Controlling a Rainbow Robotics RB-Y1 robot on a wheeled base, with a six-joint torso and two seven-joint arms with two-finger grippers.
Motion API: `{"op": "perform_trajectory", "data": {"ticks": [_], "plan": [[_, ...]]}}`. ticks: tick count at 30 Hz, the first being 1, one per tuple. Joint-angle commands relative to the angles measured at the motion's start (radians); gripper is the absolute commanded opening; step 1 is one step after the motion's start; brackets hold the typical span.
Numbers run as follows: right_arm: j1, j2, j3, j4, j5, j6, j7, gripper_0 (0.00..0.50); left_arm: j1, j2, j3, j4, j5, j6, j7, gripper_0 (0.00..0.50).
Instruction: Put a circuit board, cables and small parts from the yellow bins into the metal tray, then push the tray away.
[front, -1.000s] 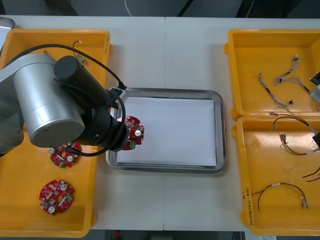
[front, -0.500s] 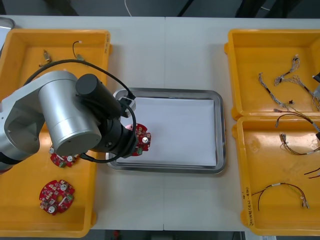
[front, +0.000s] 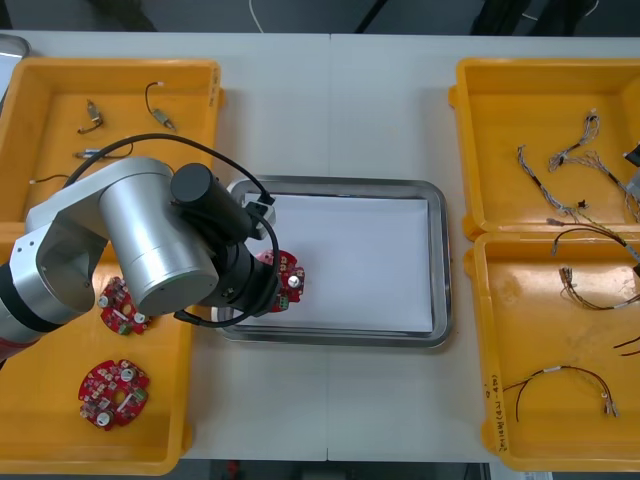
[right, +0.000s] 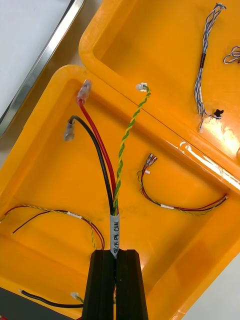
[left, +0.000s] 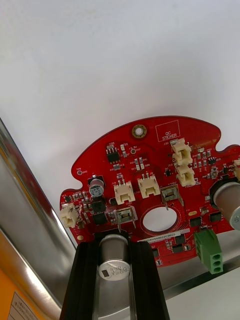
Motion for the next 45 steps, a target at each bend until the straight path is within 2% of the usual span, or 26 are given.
{"op": "perform_trajectory", "data": {"ticks": [1,11,12,13,14,15,16,17,18,32,45], "plan": [[-0.022,-0.034,0.015,-0.001,-0.007,0.004,0.03,0.0,-0.041,-0.02,-0.025,-0.001,-0.016,-0.014,0.082,0.003],[-0.022,-0.036,0.013,-0.002,-0.027,0.004,0.031,0.0,-0.041,-0.02,-0.048,0.022,-0.033,-0.041,0.099,0.006],[-0.022,-0.034,0.013,-0.004,-0.029,0.004,0.033,0.0,-0.039,-0.02,-0.048,0.025,-0.033,-0.046,0.101,0.035],[-0.022,-0.036,0.013,-0.005,-0.03,0.004,0.033,0.0,-0.041,-0.02,-0.048,0.028,-0.033,-0.049,0.105,0.141],[-0.022,-0.036,0.013,-0.007,-0.03,0.004,0.033,0.0,-0.041,-0.02,-0.048,0.03,-0.033,-0.049,0.105,0.214],[-0.022,-0.036,0.013,-0.008,-0.032,0.004,0.033,0.0,-0.039,-0.018,-0.048,0.028,-0.033,-0.049,0.108,0.324],[-0.022,-0.036,0.013,-0.01,-0.032,0.004,0.033,0.0,-0.041,-0.02,-0.048,0.03,-0.033,-0.049,0.11,0.397],[-0.022,-0.034,0.013,-0.01,-0.032,0.004,0.033,0.0,-0.039,-0.02,-0.048,0.03,-0.033,-0.049,0.113,0.467],[-0.022,-0.034,0.013,-0.011,-0.032,0.004,0.033,0.0,-0.041,-0.02,-0.048,0.03,-0.033,-0.049,0.114,0.493],[-0.059,-0.034,0.041,-0.013,-0.067,0.004,0.044,0.0,-0.039,-0.017,-0.003,-0.015,-0.027,-0.025,0.142,0.5],[-0.238,-0.034,0.254,-0.016,-0.061,0.004,0.044,0.0,-0.039,-0.003,0.192,-0.145,0.039,0.172,0.18,0.5]]}}
